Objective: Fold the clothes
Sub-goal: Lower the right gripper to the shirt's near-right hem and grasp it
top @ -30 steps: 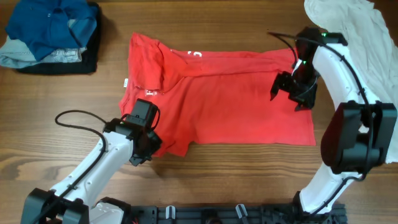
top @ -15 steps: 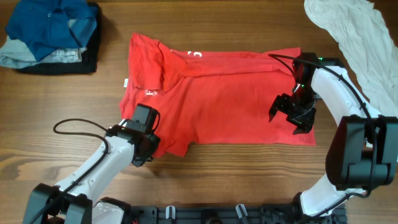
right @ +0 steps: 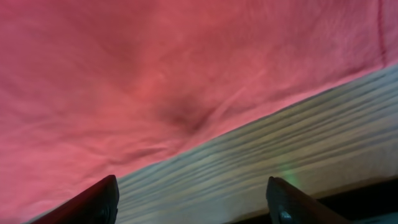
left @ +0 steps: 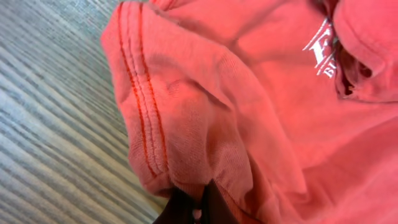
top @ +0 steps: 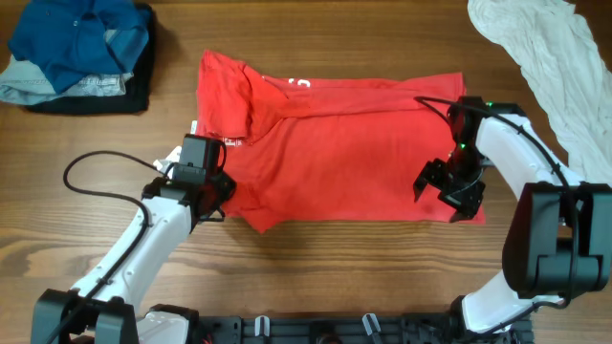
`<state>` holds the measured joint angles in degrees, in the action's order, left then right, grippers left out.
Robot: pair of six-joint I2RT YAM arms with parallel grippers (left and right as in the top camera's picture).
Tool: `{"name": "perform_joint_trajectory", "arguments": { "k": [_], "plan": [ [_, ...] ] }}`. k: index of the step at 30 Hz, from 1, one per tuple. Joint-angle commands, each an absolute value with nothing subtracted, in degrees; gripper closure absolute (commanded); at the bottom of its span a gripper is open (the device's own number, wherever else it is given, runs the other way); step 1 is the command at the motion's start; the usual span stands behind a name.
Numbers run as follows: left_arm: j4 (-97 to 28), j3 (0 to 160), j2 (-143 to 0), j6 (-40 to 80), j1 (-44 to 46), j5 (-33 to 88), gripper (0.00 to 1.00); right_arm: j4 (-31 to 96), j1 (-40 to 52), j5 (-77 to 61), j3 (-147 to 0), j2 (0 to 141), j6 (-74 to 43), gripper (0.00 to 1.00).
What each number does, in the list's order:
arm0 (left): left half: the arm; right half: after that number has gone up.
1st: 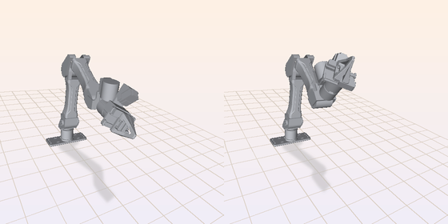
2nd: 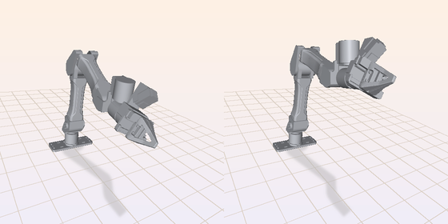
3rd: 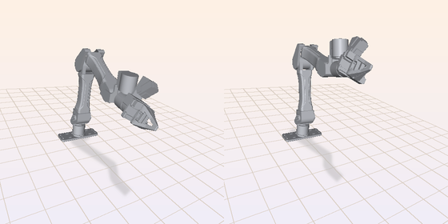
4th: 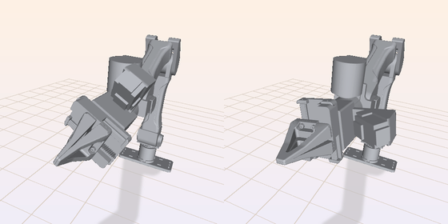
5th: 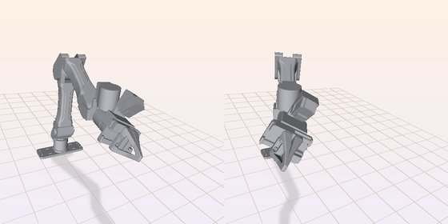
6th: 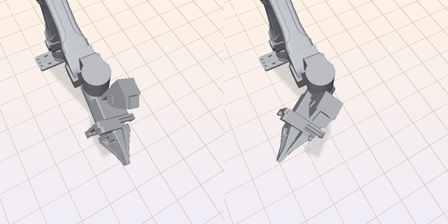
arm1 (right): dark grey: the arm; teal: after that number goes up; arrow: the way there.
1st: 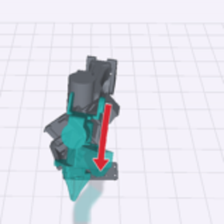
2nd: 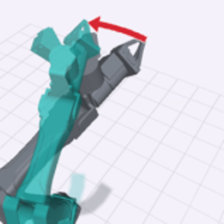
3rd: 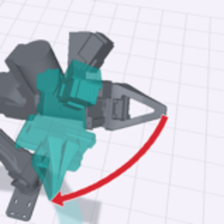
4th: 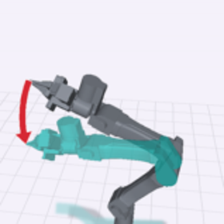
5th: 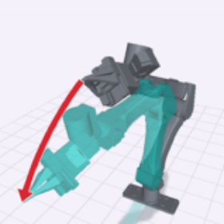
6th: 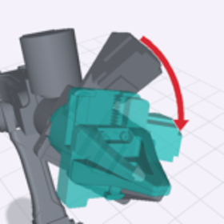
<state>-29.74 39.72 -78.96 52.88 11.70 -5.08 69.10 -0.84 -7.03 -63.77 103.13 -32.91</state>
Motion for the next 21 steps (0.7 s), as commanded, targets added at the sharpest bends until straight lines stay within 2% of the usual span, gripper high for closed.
{"name": "perform_joint_trajectory", "arguments": {
  "k": [1,6,8,12,21],
  "plan": [
    [-30.5,40.5,-79.1,50.9,11.4,-6.6,0.96,67.2,-0.7,-4.7,-61.6,101.7,-36.4,0.27],
    [-30.7,40.5,-79.1,50.1,11.3,-6.8,0.96,63.7,-0.9,3.0,-61.4,101.8,-39.6,0.29],
    [-30.7,40.5,-79.1,50.1,11.3,-6.7,0.96,61.6,-1.3,6.8,-61.4,101.8,-40.7,0.34],
    [-30.9,40.5,-79.1,50.1,11.3,-6.7,0.96,60.5,-3.3,10.7,-61.4,101.8,-40.5,0.34],
    [-30.9,40.5,-79.1,50.1,11.3,-6.7,0.96,58.7,-9.8,10.3,-53.8,101.8,-38.9,0.40]
  ]
}}
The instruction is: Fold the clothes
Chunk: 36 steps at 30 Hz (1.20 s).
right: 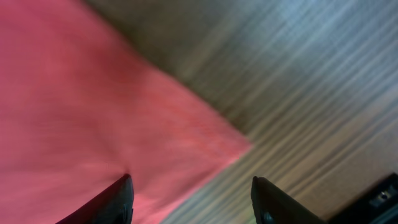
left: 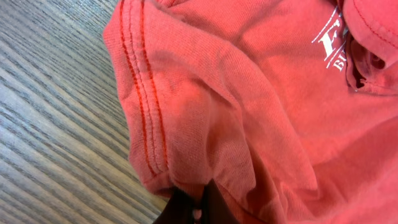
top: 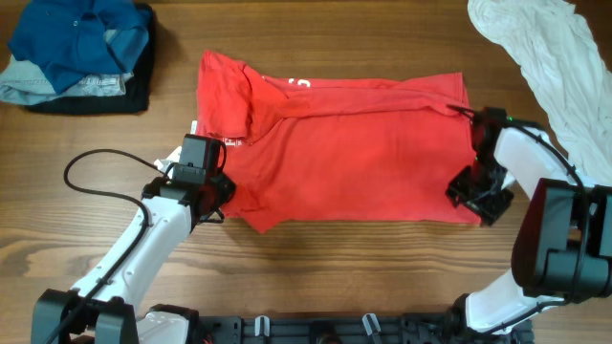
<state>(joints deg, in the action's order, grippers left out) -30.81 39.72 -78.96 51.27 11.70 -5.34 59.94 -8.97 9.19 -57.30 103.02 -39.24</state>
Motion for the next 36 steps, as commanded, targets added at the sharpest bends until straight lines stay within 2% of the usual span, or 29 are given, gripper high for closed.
{"name": "perform_joint_trajectory", "arguments": {
  "k": [1,6,8,9,10,12,20,24,28,36],
  "plan": [
    [-30.9,40.5,-79.1,50.1,11.3,-6.8,0.96,57.8,-9.8,9.8,-52.9,101.8,-38.8,0.40],
    [-30.9,40.5,-79.1,50.1,11.3,-6.8,0.96,53.9,-9.8,6.5,-50.5,101.8,-37.3,0.41],
    [-30.9,40.5,-79.1,50.1,11.3,-6.7,0.96,52.1,-9.8,5.9,-49.5,101.8,-37.3,0.53],
    [-30.9,40.5,-79.1,50.1,11.3,-6.7,0.96,51.2,-9.8,4.6,-49.1,101.8,-36.7,0.63],
    [-30.9,40.5,-79.1,50.1,11.3,-6.8,0.96,51.0,-9.8,3.9,-49.0,101.8,-35.9,0.77],
    [-30.8,40.5,-79.1,50.1,11.3,-7.0,0.96,50.8,-9.8,3.0,-49.0,101.8,-36.0,0.95],
    [-30.8,40.5,-79.1,50.1,11.3,-7.2,0.96,50.8,-9.8,2.2,-49.5,101.8,-33.3,0.96],
    [-30.8,40.5,-78.6,49.6,11.3,-7.7,0.96,51.6,-9.8,1.0,-54.2,101.6,-32.9,0.96],
    [-34.5,42.0,-71.8,49.6,11.3,-9.9,0.96,53.5,-9.8,0.3,-60.8,99.0,-32.9,0.96],
    [-41.6,43.3,-61.1,49.6,11.4,-8.9,0.96,52.0,-10.7,-0.1,-62.7,90.6,-28.0,0.96]
  ]
}}
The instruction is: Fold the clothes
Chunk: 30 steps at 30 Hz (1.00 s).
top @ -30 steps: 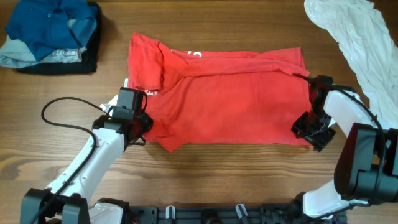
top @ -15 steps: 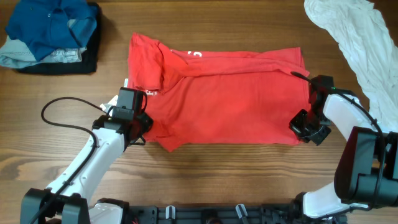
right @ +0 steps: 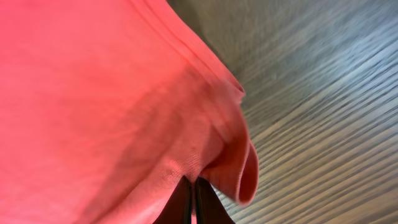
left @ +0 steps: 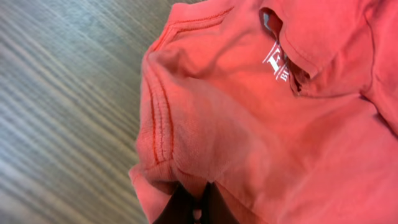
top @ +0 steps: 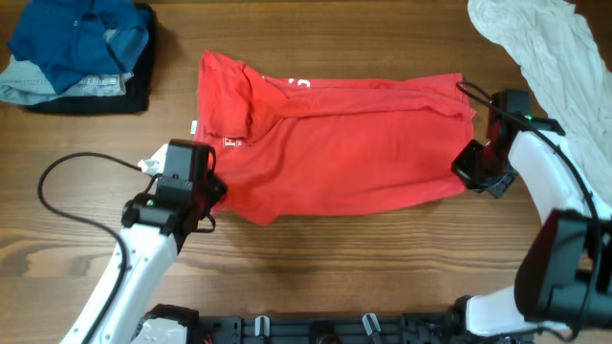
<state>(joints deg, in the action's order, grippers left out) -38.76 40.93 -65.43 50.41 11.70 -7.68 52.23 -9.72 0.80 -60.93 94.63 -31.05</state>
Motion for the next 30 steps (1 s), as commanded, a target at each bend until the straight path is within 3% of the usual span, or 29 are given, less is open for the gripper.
{"name": "perform_joint_trajectory", "arguments": {
  "k": [1,13,18,27,29,30],
  "plan": [
    [-42.9,44.0,-59.8,49.6,11.4,-8.9,0.96,52.1,-11.4,-0.7,-63.0,89.5,-26.9,0.96],
    [-54.9,46.9,-54.4,49.7,14.0,-4.5,0.96,58.1,-16.5,-6.1,-63.4,82.8,-18.9,0.96],
    [-51.6,46.9,-55.9,50.5,18.7,-5.1,0.96,56.4,-16.2,-8.9,-63.4,82.9,-18.0,0.96],
    [-47.9,46.9,-66.4,50.0,18.7,-6.1,0.96,56.4,-13.9,-9.0,-63.4,83.0,-18.2,0.94],
    [-46.9,46.9,-67.2,49.9,18.7,-7.2,0.96,58.5,-13.9,-8.6,-63.2,83.2,-18.2,0.75],
    [-46.7,46.9,-67.3,49.9,18.7,-8.3,0.96,60.2,-13.9,-8.3,-63.2,83.4,-18.2,0.52]
  ]
}}
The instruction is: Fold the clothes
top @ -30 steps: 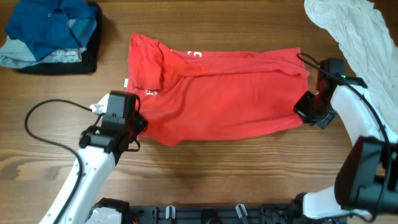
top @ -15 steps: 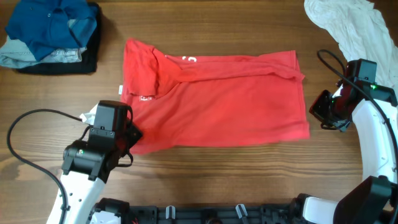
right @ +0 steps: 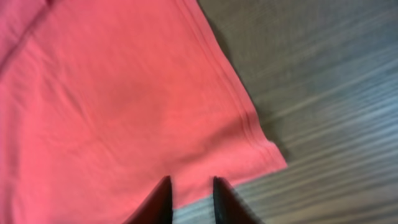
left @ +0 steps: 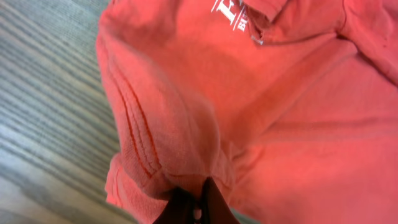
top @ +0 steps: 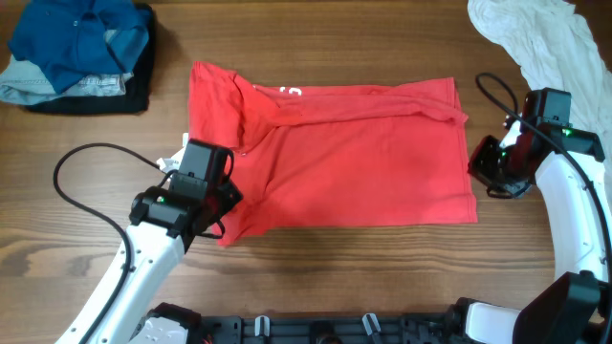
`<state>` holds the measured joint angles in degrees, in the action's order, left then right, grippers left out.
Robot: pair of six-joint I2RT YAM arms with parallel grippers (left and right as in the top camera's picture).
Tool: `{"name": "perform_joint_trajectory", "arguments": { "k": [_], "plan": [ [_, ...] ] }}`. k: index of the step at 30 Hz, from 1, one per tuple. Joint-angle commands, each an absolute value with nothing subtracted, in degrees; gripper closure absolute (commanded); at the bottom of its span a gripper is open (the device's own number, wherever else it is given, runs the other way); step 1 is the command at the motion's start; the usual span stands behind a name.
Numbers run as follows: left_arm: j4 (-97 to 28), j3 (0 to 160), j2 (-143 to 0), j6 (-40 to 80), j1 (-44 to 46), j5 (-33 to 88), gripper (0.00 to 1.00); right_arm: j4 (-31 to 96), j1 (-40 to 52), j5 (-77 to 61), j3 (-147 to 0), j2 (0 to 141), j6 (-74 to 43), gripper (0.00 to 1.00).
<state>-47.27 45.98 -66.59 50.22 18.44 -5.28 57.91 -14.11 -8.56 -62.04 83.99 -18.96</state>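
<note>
A red shirt (top: 354,153) lies spread flat across the middle of the table, its collar and white print (left: 233,12) toward the left. My left gripper (top: 222,204) is shut on bunched fabric at the shirt's near left corner (left: 198,202). Beside the shirt's right edge, my right gripper (top: 483,177) stands open. In the right wrist view its two fingers hang apart over the near right hem (right: 193,200) with nothing between them. That hem corner (right: 270,158) lies flat on the wood.
A pile of blue and dark clothes (top: 76,53) sits at the far left corner. A white garment (top: 540,57) lies crumpled at the far right, close to my right arm. The left arm's black cable (top: 81,162) loops over the table at left.
My right gripper was shut on the shirt's right hem; now it is open and the hem lies flat. The left gripper, still shut on the left corner, has shifted slightly right and nearer.
My left gripper was shut on the shirt's left corner throughout. The right gripper was open over the shirt's near right part, then open at its right corner, then shut on that hem. It has now let go, and the shirt lies smoother.
</note>
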Motion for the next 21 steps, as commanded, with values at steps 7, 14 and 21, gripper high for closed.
{"name": "perform_joint_trajectory", "arguments": {
  "k": [7,14,21],
  "plan": [
    [-46.5,46.9,-67.2,49.9,17.0,-11.0,0.96,61.8,-13.9,-4.6,-53.9,84.0,-22.8,0.25],
    [-45.6,46.9,-67.2,49.9,16.2,-11.0,0.96,53.8,-13.9,-2.3,-46.4,84.1,-24.6,0.26],
    [-45.6,46.9,-67.3,49.9,16.2,-11.0,0.96,47.8,-13.9,0.5,-44.5,86.7,-24.3,0.27]
  ]
}}
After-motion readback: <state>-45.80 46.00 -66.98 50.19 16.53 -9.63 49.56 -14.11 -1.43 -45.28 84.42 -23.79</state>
